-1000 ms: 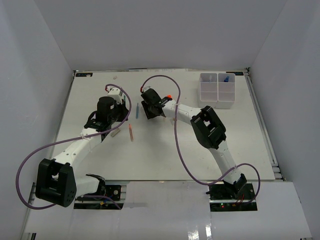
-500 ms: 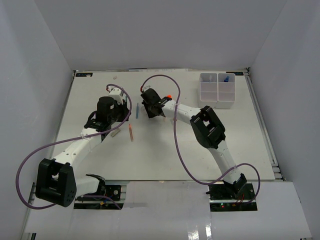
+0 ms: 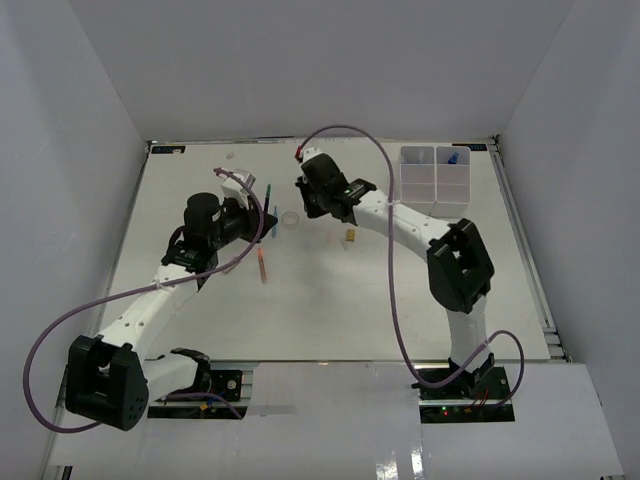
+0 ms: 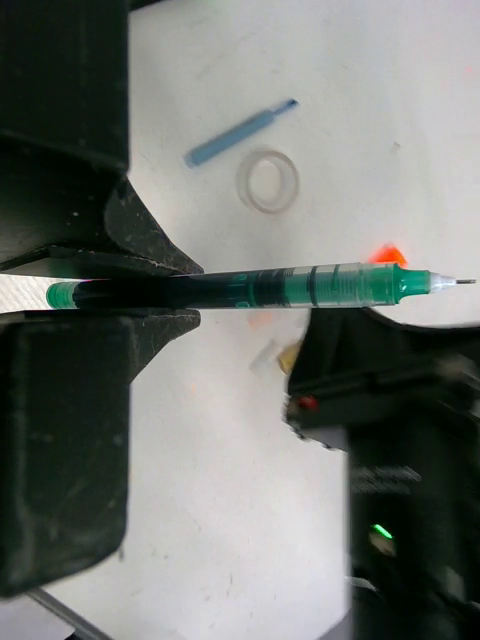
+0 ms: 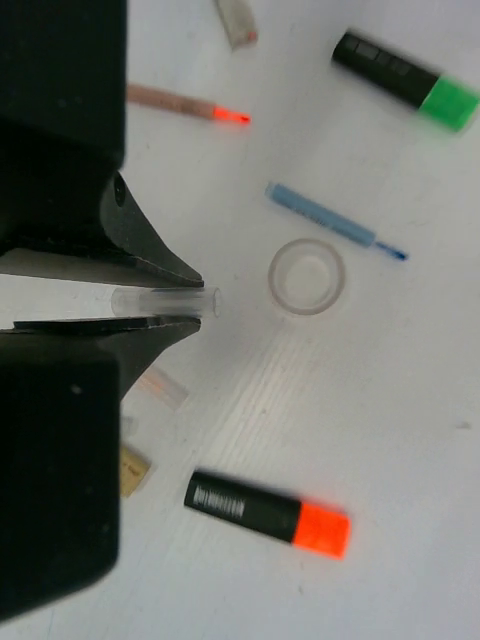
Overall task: Sort the stationery into containers
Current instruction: Pick up the pen cap from the center of the board, then close the pen cap on the pen.
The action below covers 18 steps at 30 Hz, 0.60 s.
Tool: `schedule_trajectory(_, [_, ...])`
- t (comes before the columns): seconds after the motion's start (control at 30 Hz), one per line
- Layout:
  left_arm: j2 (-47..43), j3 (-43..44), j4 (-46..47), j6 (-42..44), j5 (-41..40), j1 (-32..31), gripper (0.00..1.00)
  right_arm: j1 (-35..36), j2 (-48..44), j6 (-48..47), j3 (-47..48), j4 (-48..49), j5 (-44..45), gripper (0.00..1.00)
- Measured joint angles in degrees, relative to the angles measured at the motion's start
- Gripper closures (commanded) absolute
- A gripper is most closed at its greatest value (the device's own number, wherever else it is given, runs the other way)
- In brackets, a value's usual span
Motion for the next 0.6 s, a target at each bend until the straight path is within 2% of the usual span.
schedule_trajectory(0.13, [-2.16,0.61,4.42,0.20,7.39,0.00,1.00,-2.36,-12.79,-0.24,-2.40,2.32,-1.99,0.92])
schedule_trajectory(0.3, [-0.66,4.57,9.57,-0.37,15.63,-0.31,1.00,-5.49,-25.33,-0.72,-3.10,7.67,-4.44,0.92])
schedule_trajectory(0.43, [1.84,8.17,14.40,-1.42,20.48,-1.22,1.00,-6.97,-31.30,-0.68,-5.44,13.00,-7.54,0.92])
schedule_trajectory(0.6, [4.39,9.60,20.63,-3.15,25.18,-2.93,1.00,-7.56,-35.85,0.70,-13.44,24.35,-13.09,0.92])
